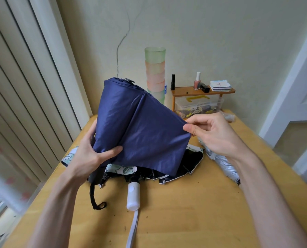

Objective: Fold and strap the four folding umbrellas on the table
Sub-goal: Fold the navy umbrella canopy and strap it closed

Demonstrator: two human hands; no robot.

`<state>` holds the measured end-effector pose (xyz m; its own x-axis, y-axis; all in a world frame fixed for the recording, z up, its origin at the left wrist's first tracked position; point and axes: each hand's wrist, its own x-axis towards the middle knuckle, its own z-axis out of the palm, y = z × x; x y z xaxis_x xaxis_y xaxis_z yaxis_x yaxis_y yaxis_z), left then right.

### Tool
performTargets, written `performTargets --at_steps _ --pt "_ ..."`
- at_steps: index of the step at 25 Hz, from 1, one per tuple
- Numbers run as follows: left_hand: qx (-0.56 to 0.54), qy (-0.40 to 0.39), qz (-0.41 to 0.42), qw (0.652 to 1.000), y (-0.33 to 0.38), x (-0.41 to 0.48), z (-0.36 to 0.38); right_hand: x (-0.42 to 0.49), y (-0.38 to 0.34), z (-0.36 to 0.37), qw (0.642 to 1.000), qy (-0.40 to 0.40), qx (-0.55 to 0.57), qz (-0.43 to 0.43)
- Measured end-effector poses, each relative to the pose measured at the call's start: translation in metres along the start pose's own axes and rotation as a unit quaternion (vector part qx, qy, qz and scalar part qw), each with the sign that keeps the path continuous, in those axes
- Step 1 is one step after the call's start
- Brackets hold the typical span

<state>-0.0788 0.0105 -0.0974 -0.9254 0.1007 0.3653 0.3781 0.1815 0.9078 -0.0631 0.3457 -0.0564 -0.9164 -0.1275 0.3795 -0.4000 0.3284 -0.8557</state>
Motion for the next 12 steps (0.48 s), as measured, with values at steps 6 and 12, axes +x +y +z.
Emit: performTargets --at_steps 6,12 --pt "0.024 0.005 -0.002 1.000 0.0024 0.0004 0.0023 -0.0004 0.0002 -0.0032 0.999 -0.006 -0.033 0.002" --pt "0.014 -0.001 -0.004 1.000 0.0022 0.0005 0.0001 -0.0028 -0.0047 -0.0083 0.998 0.062 0.002 0.010"
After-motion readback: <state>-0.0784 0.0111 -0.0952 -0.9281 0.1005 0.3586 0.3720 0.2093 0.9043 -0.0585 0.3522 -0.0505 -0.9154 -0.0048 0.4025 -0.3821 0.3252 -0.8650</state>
